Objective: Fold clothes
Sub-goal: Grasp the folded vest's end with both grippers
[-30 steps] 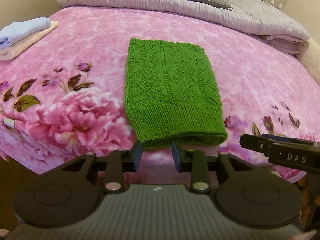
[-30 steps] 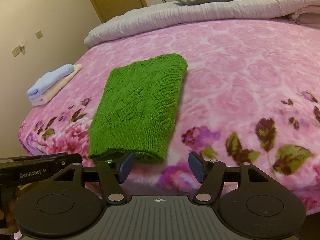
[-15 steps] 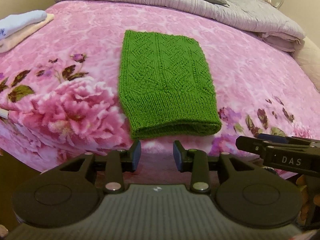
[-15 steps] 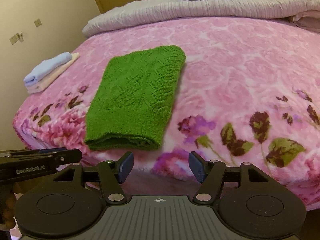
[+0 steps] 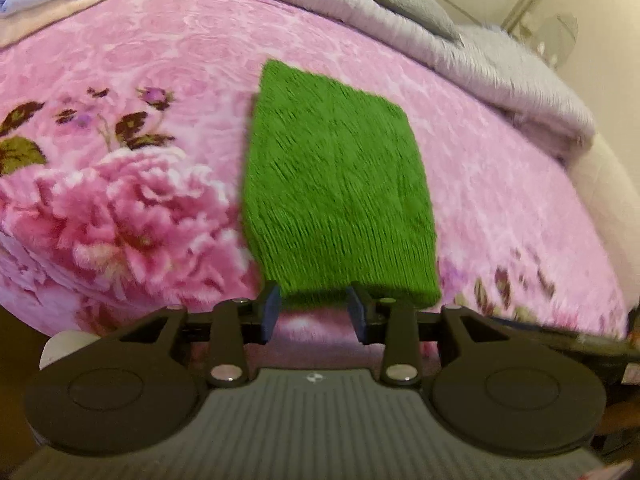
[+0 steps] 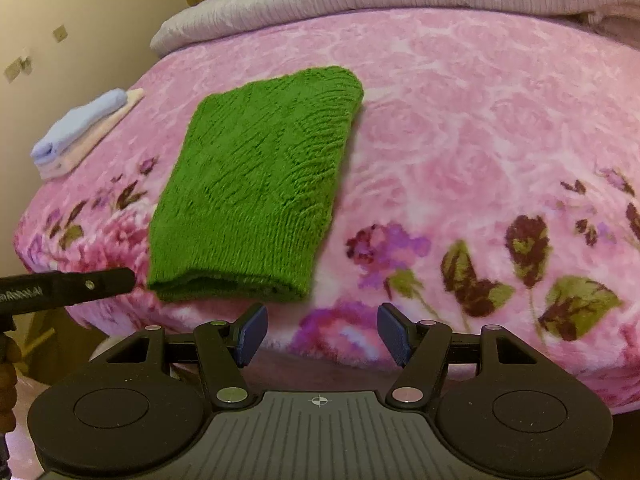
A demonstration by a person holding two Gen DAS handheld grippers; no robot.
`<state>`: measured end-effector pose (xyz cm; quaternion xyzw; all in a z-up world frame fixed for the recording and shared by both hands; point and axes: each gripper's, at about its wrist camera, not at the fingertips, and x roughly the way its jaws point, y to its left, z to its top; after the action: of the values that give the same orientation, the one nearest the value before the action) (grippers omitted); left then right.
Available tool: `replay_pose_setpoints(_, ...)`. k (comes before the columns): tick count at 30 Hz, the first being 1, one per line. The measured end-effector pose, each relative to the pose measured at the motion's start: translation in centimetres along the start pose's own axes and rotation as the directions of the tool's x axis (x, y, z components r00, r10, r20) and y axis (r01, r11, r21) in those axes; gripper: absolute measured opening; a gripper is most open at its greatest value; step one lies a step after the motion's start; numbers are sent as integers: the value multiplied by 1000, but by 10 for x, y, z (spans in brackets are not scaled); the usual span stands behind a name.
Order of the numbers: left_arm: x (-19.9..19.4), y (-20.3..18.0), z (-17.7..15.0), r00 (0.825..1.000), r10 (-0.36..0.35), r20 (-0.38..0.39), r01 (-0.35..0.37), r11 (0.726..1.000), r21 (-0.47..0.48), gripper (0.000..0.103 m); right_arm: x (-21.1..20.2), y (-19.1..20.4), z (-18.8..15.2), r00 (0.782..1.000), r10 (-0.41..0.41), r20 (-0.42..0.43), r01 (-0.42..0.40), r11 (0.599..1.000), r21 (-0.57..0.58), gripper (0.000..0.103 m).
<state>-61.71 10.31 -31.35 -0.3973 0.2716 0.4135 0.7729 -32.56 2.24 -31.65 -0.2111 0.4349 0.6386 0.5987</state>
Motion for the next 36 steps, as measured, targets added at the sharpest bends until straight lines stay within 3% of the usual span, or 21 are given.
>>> replay_pose_setpoints(5,12,45,22,998,-63,25,67,978,-199,37,7,-36,16,991,118,58,-126,975,184,65)
replay_pose_setpoints(8,28,70,31,994,-110,24,112,939,-325,38,19,-63,23,965,244,97,-262,908,327,65)
replay_pose_setpoints(11,46,82,38,985,-169,23,165,908,-385,38,35,-78,30,948,296,113,-316,852,418,65)
replay_pose_setpoints(13,57,87,42,986,-167,29,164,893,-418,39,44,-80,35,941,316,123,-337,831,443,65)
replay_pose_setpoints(22,97,106,56,971,-237,28,218,831,-512,40,75,-90,52,911,371,181,-410,756,511,65)
replay_pose_setpoints(30,123,104,74,961,-275,39,253,812,-526,43,100,-105,71,889,401,222,-451,679,579,65)
replay_pose_setpoints(32,128,103,78,958,-283,41,261,808,-528,43,105,-105,76,888,402,224,-452,674,585,78)
replay_pose_setpoints(36,134,101,84,954,-297,45,276,810,-517,43,114,-100,88,888,411,206,-450,689,568,78)
